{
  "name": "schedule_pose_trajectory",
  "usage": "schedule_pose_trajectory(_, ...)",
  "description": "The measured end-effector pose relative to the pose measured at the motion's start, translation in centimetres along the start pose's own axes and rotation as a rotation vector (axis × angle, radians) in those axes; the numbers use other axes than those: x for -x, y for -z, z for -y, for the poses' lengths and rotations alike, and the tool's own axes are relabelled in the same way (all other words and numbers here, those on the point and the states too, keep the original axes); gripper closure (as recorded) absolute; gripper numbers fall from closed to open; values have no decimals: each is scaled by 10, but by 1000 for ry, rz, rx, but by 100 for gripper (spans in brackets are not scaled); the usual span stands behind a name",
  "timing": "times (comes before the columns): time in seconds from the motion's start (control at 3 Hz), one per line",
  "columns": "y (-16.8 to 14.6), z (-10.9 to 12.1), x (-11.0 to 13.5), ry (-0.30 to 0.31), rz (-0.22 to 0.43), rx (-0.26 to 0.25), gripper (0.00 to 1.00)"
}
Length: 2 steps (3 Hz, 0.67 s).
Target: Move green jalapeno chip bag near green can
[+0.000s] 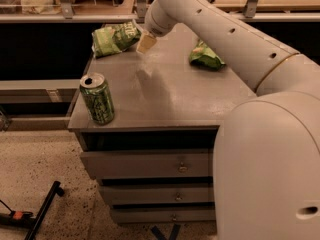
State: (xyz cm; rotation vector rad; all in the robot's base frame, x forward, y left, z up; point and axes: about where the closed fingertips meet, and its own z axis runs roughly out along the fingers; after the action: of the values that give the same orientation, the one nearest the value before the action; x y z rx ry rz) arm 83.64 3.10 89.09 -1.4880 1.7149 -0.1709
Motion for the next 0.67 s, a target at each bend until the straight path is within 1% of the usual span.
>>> schedule_pose_trajectory(0.33,-11,0,-1,-33,2,-23,29)
schedule_pose_trajectory(0.67,-22,2,0,-52,3,-32,44)
